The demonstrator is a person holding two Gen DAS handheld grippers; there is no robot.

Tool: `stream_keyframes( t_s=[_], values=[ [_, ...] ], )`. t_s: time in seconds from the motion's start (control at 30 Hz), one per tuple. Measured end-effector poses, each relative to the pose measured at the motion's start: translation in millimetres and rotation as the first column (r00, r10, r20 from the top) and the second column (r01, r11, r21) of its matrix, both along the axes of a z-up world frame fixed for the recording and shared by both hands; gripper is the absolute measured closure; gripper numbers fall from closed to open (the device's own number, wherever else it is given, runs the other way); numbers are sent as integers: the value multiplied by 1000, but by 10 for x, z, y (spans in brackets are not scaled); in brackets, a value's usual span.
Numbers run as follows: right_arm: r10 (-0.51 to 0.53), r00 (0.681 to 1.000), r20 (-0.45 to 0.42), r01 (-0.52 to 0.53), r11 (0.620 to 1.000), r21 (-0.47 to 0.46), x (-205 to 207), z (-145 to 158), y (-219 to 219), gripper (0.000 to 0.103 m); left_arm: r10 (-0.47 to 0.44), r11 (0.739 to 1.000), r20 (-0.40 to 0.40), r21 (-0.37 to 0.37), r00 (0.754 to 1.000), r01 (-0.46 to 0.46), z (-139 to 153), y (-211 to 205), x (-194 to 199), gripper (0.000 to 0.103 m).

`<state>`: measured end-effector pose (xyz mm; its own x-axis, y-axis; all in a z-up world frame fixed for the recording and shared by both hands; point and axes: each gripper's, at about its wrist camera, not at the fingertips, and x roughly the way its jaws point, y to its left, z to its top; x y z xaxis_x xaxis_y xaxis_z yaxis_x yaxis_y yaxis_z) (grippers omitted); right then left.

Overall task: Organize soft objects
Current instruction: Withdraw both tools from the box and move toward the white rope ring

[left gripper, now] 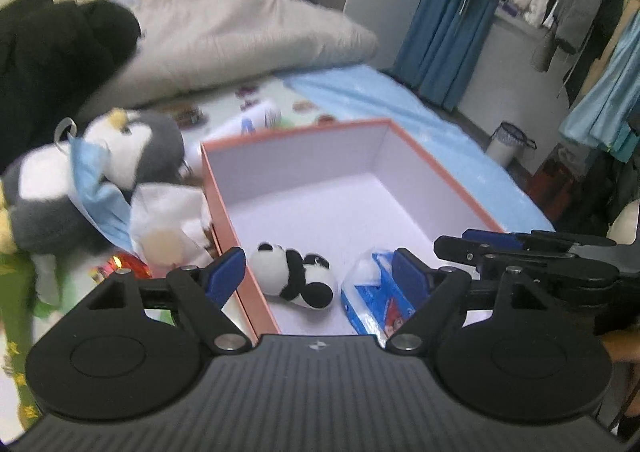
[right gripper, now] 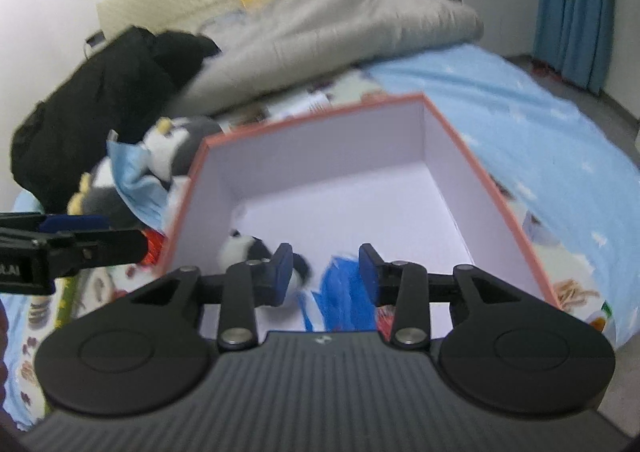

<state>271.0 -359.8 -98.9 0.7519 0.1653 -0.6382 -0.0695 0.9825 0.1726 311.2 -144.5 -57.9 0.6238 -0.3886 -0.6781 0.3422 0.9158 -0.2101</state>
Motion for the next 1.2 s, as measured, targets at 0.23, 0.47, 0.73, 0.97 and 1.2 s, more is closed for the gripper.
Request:
stream_keyframes(
  t_s=[0.23,0.47,0.73,0.97,1.2],
  values=[
    [36,991,131,-38,999,9,-367,371,191,63,25,1000,108,-21,994,-23,337,225,-451,18],
    [87,975,205,-92,996,16,-753,592,443,63,68,998,178,-12,982,-67,529,440,-918,17],
    [126,960,249,-133,991,9,-1136,667,691,63,120,993,209,-38,970,-114,581,748,-1375,16],
    [136,955,264,-147,989,23,-1413,637,888,63,168,984,193,-94,967,-152,549,1027,-1687,16],
    [149,962,227,-157,987,17,-1562,489,1065,63,197,978,170,-97,966,-183,434,1154,-1901,16]
  ],
)
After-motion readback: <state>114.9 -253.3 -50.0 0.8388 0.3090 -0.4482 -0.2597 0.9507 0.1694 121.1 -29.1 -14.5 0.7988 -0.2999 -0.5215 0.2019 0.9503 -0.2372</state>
